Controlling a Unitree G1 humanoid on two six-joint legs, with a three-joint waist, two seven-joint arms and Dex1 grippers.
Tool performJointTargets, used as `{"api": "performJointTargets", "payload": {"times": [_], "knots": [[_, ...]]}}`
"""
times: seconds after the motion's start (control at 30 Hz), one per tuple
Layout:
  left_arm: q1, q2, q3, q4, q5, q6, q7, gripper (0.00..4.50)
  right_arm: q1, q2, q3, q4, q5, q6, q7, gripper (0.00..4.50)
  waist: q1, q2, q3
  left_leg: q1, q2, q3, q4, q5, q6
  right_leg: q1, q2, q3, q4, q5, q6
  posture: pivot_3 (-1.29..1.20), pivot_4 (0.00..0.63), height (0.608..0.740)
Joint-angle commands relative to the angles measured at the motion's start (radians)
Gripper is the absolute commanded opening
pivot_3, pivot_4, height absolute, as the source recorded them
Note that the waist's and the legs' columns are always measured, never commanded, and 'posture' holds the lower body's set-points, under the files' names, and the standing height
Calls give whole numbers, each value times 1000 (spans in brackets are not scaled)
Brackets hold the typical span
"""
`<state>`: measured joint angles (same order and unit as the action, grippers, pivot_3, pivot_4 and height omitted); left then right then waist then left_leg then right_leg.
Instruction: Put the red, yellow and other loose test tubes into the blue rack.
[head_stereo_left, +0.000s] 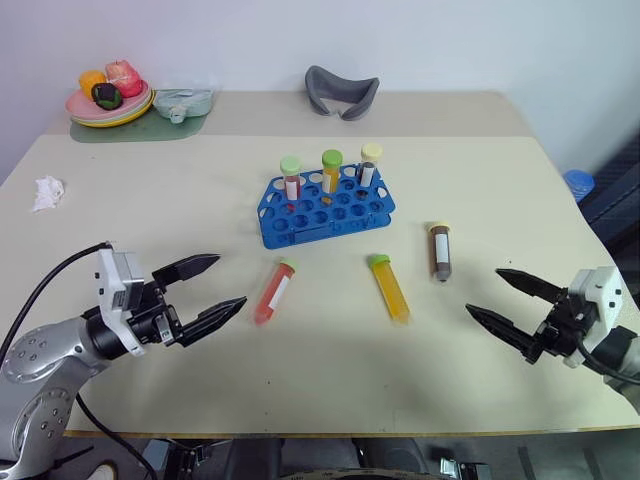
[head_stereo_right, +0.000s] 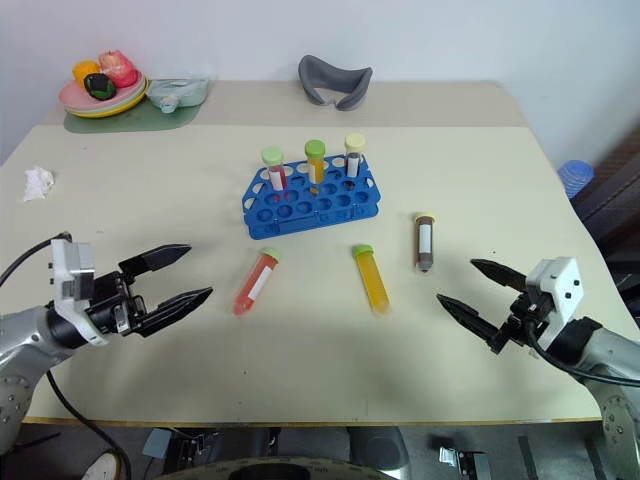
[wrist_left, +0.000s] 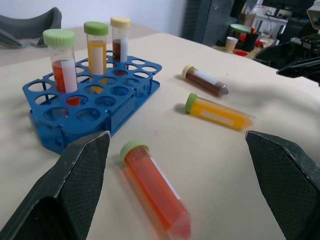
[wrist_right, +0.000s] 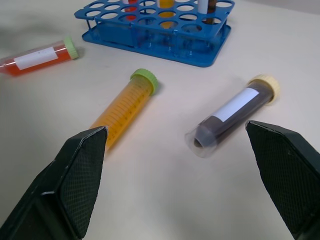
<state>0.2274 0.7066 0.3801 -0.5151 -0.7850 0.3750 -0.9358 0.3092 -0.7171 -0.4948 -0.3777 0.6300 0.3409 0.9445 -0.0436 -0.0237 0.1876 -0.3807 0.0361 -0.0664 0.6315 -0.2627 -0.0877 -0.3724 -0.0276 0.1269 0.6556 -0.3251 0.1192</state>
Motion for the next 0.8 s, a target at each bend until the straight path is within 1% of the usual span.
{"api": "performJointTargets", "payload": {"times": [0.03,0.17,0.33,0.53,0.8], "knots": [[9,-3,30,-19,12,-36,-12,4431,0,5,-7,-9,-3,-13,-7,4500,0,0,0,0,0,0,0,0,0,0,0,0,0,0,0,0,150,740],[9,-4,32,-1,4,-47,-33,4431,-7,16,1,-17,-21,-18,-37,4500,-1,0,0,0,0,0,0,0,0,0,0,0,0,0,0,0,150,740],[18,-4,16,22,38,-94,-76,4431,-3,30,16,-29,-37,-26,-57,4500,0,0,0,0,0,0,0,0,0,0,0,0,0,0,0,0,150,740],[27,-11,-3,47,54,-121,-114,4431,8,36,8,-22,-36,-38,-47,4500,-1,0,0,0,0,0,0,0,0,0,0,0,0,0,0,0,150,740],[6,-30,-9,55,48,-127,-115,4431,1,43,6,0,-32,-59,-45,4500,0,0,0,0,0,0,0,0,0,0,0,0,0,0,0,0,150,740]]}}
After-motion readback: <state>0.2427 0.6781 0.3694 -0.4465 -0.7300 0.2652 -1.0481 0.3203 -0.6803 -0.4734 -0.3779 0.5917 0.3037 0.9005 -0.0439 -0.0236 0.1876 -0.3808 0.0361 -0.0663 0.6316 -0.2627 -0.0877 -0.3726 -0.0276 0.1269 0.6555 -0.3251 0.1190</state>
